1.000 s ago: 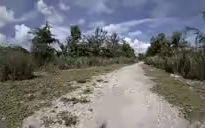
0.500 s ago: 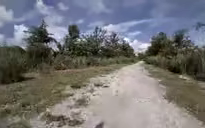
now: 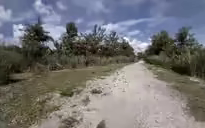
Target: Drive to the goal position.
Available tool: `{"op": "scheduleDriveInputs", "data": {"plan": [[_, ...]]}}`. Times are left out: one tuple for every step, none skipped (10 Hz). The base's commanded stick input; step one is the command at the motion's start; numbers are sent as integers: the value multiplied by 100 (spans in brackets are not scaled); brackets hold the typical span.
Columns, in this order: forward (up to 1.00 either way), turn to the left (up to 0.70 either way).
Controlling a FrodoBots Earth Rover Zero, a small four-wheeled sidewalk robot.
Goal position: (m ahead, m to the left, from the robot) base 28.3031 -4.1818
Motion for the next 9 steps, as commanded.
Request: {"op": "scheduleDriveInputs", "data": {"plan": [[85,-34],[85,-20],[85,-2],[85,0],[85,0],[85,0],[85,0],[85,0],[85,0]]}}
